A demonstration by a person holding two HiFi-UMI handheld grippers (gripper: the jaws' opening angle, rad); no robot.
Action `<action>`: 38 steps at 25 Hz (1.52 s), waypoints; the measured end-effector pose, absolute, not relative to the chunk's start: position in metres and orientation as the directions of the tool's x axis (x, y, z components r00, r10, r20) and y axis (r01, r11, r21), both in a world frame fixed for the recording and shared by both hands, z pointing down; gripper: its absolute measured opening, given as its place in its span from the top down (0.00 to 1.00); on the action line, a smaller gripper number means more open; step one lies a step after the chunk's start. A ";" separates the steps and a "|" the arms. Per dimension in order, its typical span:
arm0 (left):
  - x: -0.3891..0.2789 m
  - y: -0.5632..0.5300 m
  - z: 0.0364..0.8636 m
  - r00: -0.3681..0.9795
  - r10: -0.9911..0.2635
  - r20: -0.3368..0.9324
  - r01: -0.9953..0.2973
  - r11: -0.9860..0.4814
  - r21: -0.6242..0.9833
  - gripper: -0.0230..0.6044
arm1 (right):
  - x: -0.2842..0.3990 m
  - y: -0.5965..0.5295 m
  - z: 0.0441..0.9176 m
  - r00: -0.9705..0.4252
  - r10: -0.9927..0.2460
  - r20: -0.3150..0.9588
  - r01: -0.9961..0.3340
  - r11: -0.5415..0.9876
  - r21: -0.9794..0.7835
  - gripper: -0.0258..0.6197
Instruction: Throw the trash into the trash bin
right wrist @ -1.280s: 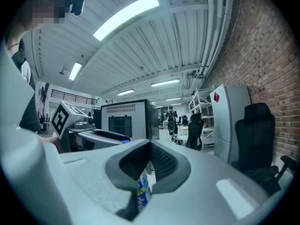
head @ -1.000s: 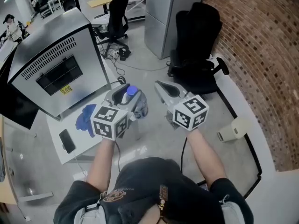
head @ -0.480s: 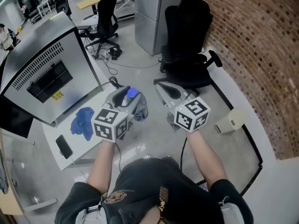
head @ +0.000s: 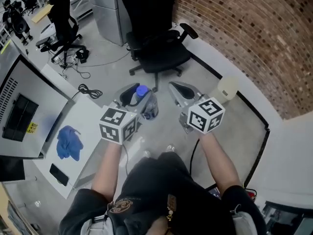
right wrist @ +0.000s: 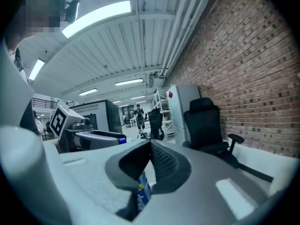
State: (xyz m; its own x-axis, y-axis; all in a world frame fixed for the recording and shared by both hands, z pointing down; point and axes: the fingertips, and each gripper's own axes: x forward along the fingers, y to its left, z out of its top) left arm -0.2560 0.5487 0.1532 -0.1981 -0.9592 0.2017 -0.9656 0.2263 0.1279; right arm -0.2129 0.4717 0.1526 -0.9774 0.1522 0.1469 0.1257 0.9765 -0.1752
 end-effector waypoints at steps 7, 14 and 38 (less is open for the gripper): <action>-0.200 0.458 0.156 0.022 -0.979 0.203 -0.988 0.009 0.152 0.65 | -0.133 0.388 0.155 -0.983 -0.072 0.172 -0.103 0.978 -0.180 0.96; -0.133 0.372 0.153 0.191 -0.958 0.213 -0.974 -0.159 0.159 0.65 | -0.051 0.313 0.156 -0.947 -0.255 0.195 -0.281 0.952 -0.122 0.96; -0.012 0.157 0.174 0.369 -0.881 0.298 -0.929 -0.336 0.157 0.65 | 0.092 0.106 0.184 -0.875 -0.450 0.180 -0.483 0.836 -0.260 0.96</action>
